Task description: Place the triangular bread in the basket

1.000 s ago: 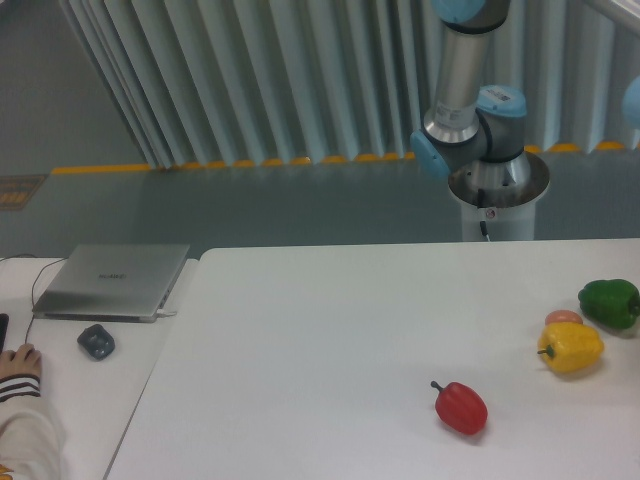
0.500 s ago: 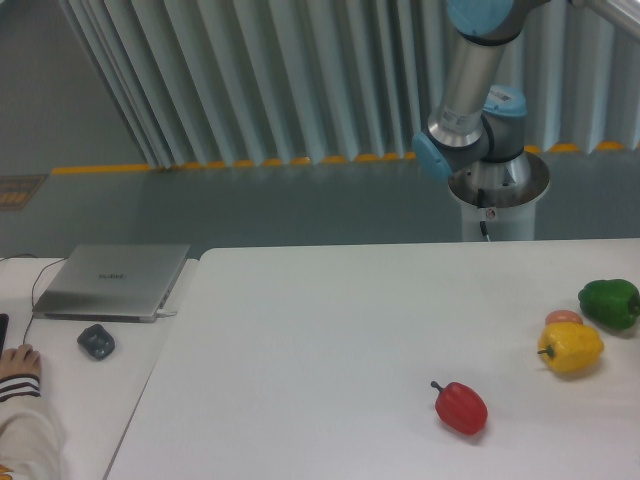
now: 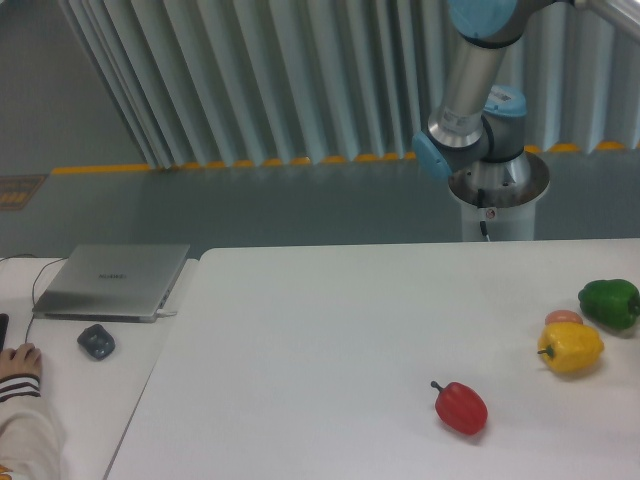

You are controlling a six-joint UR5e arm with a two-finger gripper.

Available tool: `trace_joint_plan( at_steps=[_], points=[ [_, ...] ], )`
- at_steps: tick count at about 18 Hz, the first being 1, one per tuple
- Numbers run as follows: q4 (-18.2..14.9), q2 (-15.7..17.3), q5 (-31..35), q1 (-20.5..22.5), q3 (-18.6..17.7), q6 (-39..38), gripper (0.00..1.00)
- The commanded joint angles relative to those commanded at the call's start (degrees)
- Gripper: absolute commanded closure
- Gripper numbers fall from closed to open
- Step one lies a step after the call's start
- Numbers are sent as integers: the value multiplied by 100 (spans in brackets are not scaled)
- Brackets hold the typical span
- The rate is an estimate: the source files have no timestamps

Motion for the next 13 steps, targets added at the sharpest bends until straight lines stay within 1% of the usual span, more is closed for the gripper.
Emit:
trace_joint_plan(
  at_steps=[7,10,11,13],
  points=[
    [-26,26,17,0,-44,53,0],
    [-35,61,26,-114,-70,53,0],
    [-70,88,61,-193,-79,44,0],
    [-306,184,262,-377,-88,-9,0]
  ],
)
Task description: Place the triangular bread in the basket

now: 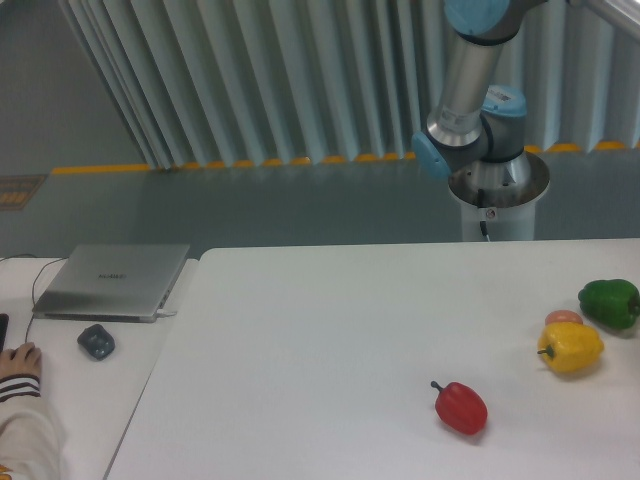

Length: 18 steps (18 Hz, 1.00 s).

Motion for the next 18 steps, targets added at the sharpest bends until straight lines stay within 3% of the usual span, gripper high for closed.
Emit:
trace_joint_plan(
  at_steps=[4,12,18],
  points=[
    [-282,124,335,-352,-61,-96,0],
    [-994,405,283,-1134,-237,-1370,0],
    [-1021,493,265,-1477,-299,-1793,0]
  ],
)
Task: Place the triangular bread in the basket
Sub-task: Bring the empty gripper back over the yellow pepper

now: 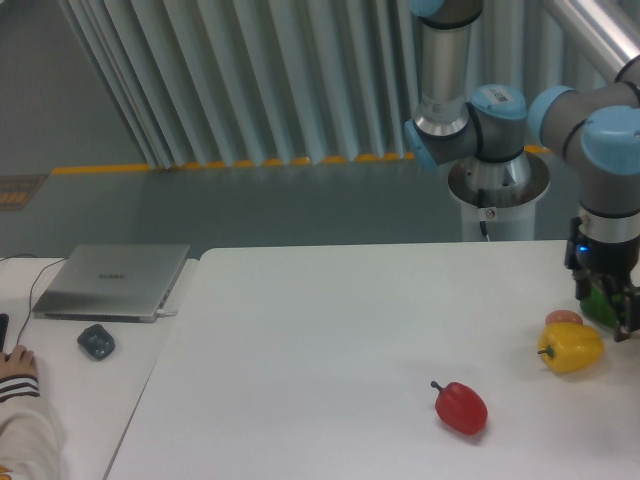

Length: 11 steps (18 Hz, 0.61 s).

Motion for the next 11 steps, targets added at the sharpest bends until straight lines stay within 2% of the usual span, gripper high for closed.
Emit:
trace_joint_plan(
  at_steps=[6,8,11],
  points=[
    [-9,-18,-202,-18,-17,-71,0],
    [-9,0,-272,-62,-228,-62,0],
    [-17,-9,-299,-220,-290,-62,0]
  ],
)
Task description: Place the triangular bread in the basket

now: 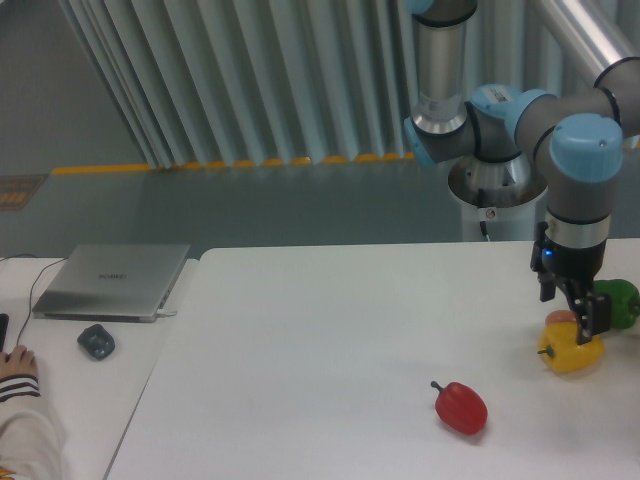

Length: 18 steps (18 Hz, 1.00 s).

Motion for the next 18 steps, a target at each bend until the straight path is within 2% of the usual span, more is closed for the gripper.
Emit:
trace_joint_plan(
  at_steps=[5,9,13,18],
  points=[
    [35,132,44,-404,43,9,0],
    [52,53,-228,-405,-61,35,0],
    [61,62,-369,-405,-9,52,0],
    [44,70,-273,-422,9,0,0]
  ],
)
